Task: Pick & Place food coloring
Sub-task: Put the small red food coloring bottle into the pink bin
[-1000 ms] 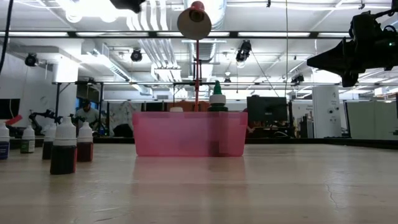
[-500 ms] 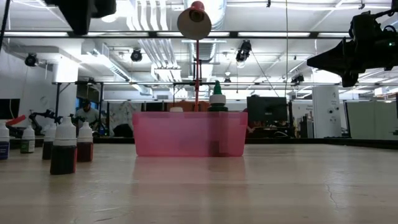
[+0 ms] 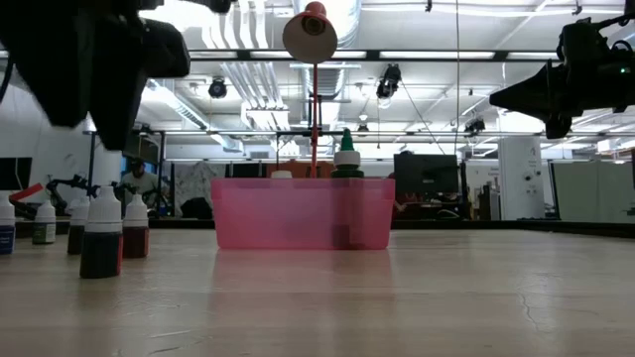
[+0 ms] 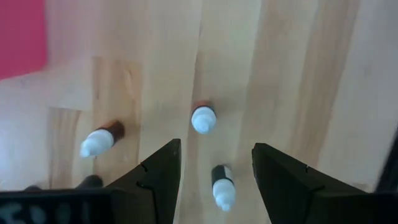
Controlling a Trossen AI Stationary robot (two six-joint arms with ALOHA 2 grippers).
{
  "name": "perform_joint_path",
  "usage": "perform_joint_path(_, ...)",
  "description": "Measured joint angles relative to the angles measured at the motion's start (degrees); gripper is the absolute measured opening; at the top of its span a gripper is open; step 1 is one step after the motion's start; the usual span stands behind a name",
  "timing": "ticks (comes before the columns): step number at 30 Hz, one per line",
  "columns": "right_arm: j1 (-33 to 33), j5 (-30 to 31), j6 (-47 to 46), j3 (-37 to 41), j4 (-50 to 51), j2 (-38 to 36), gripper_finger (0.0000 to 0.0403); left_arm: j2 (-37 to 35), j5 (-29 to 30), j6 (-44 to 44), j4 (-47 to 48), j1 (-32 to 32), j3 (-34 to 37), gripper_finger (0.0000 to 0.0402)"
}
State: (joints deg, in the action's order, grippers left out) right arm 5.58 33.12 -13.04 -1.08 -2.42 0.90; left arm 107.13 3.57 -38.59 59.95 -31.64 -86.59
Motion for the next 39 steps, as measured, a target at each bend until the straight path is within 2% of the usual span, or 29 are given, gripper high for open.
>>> perform_joint_path(14,0.00,0.00,0.00,0.00,0.02,-0.01,0.0009,4.52,0.32,2.78,-2.47,0.35,0.76,0.0170)
perform_joint_path(21,0.01,0.00,0.00,0.00,0.00,-0.01,0.0009,4.90,0.37,3.49,-5.56,1.37,3.72,0.0170)
perform_joint_path(39,0.02,0.00,0.00,0.00,0.01,-0.01,0.0009,4.90,0.50,4.07,-8.60,1.55,6.06,0.0169)
